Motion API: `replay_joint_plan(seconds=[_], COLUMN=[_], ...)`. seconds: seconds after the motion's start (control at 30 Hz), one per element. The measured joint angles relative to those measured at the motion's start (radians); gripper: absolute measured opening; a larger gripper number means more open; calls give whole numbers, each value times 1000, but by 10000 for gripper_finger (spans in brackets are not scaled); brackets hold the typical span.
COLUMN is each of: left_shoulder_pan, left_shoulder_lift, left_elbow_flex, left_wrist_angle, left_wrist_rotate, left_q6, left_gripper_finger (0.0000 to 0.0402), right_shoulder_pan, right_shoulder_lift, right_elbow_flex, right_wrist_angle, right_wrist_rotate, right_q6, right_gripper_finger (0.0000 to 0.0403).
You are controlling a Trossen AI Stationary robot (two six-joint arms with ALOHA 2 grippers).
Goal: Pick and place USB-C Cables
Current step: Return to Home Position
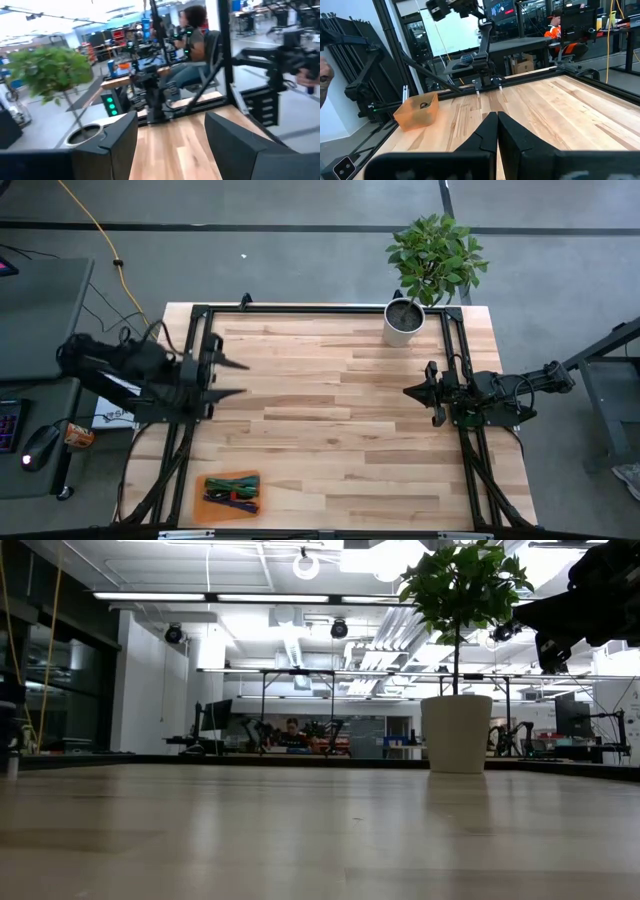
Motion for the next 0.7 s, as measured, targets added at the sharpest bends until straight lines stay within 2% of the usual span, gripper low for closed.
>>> replay_joint_plan(seconds=[0.13,0.27,0.4,0.57,0.7], left_shoulder_pan=[201,330,390,407,407], left_shoulder_lift=[-18,-20,-20,-19,-19], left_elbow_flex=[-5,-5,-5,-5,-5], left_wrist_angle=[0,-9,-13,-15,-42], left_wrist_rotate=[180,332,357,384,389], left_q6=[-48,-94,-104,-114,-113], left_gripper_finger=[211,211,211,210,185], right_shoulder_pan=[0,0,0,0,0], right_shoulder_lift=[0,0,0,0,0], right_elbow_flex=[0,0,0,0,0], right_wrist_angle=[0,0,0,0,0], right_wrist_rotate=[0,0,0,-1,-1], right_q6=[-1,-1,-1,-1,-1], right_gripper_finger=[0,0,0,0,0])
